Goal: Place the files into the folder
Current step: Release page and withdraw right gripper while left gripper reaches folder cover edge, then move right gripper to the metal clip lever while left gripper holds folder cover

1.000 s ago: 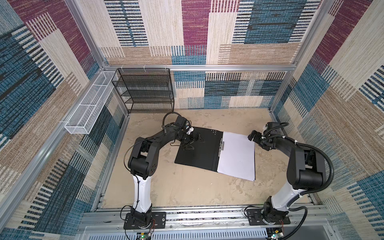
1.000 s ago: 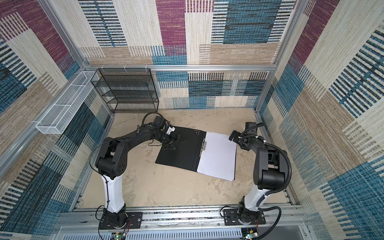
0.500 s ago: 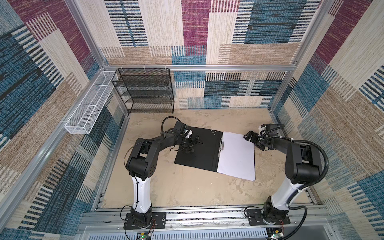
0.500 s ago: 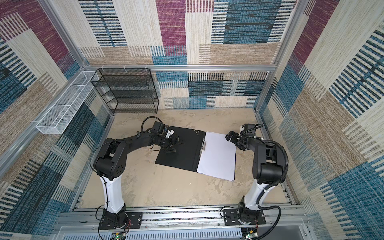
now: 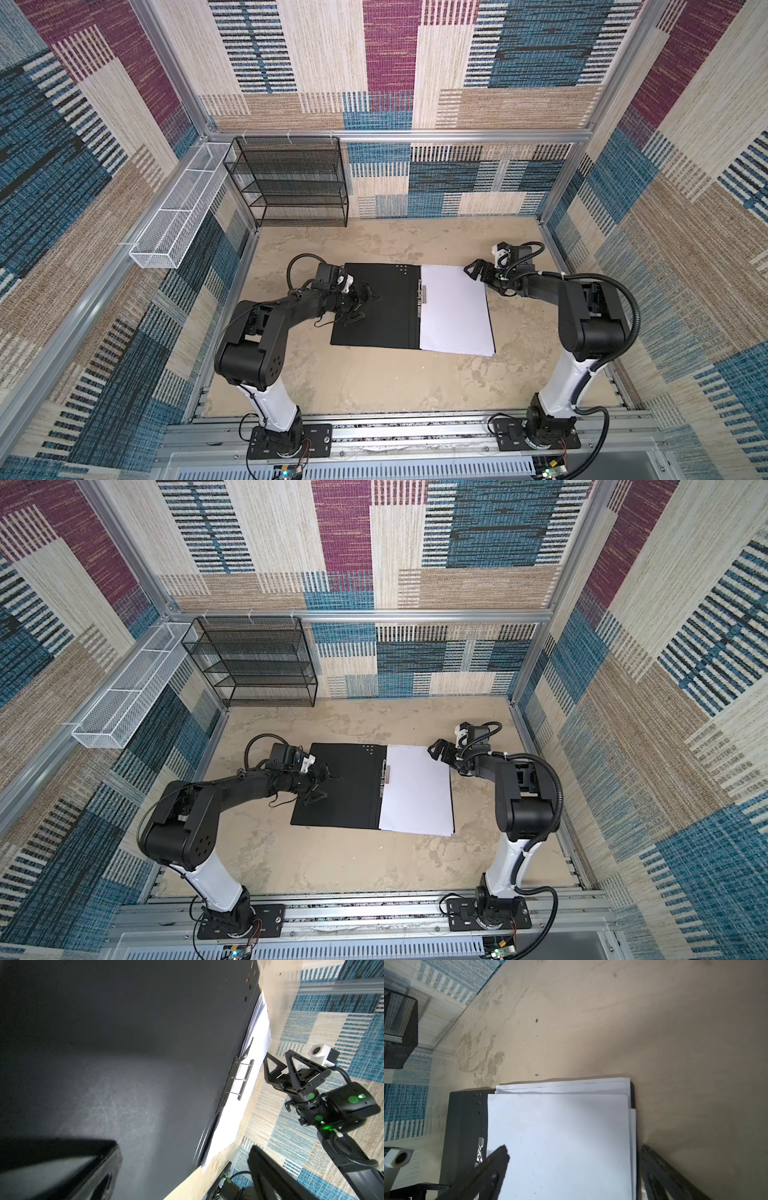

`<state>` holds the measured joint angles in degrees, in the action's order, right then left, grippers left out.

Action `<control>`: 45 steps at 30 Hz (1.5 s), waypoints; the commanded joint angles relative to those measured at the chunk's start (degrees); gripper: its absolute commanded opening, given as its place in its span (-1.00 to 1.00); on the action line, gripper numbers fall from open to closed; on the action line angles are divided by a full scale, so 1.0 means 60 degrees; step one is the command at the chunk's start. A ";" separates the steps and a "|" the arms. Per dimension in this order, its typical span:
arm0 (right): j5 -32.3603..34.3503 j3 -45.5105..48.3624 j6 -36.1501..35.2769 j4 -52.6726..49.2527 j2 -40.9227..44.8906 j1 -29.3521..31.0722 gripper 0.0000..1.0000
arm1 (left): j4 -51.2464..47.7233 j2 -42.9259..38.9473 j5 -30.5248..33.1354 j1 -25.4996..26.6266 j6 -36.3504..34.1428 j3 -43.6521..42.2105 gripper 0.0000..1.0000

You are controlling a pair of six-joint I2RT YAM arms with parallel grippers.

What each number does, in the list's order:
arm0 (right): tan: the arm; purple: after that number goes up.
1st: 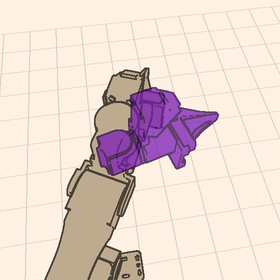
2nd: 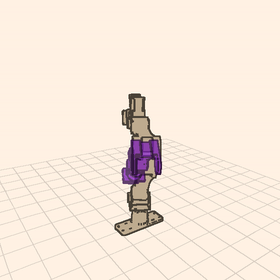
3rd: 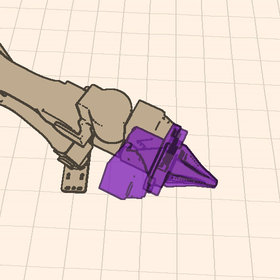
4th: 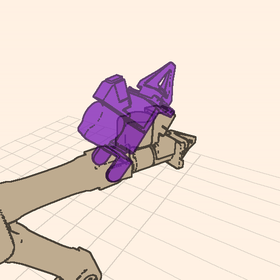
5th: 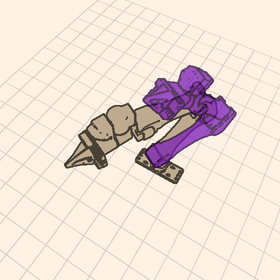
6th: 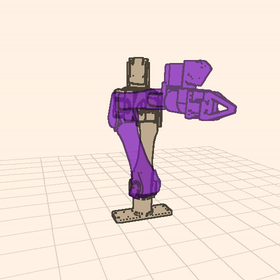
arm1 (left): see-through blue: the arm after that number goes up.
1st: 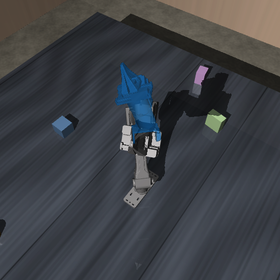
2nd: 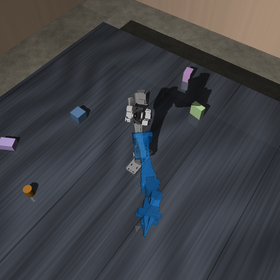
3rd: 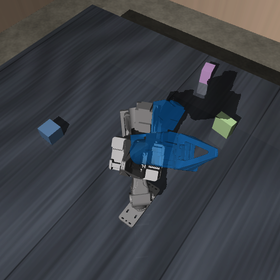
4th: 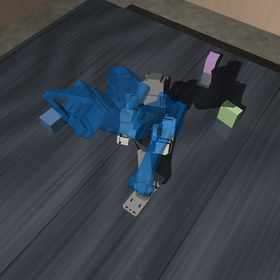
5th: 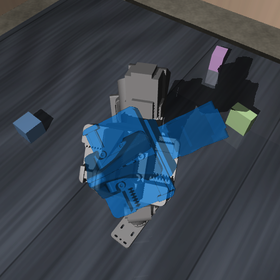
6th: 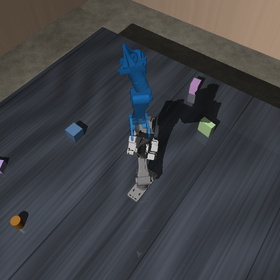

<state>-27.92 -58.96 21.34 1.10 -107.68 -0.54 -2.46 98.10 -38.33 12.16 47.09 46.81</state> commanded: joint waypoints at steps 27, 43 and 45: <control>-0.1522 -0.3233 -0.0265 -0.2038 -0.0909 0.3657 0.99 | -0.2495 0.1919 -0.0632 0.0063 -0.0136 0.3926 0.98; -0.1727 -0.3777 -0.0201 -0.2195 -0.2061 0.3912 0.99 | -0.2681 0.2048 -0.0235 -0.0020 -0.0275 0.3197 0.97; -0.1731 -0.3782 -0.0203 -0.2198 -0.2121 0.3918 0.99 | -0.2693 0.2048 -0.0204 -0.0034 -0.0290 0.3158 0.98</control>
<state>-37.43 -81.10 20.27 -11.92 -119.92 22.83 -15.31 109.97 -42.19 11.99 45.43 66.52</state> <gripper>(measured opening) 0.995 0.989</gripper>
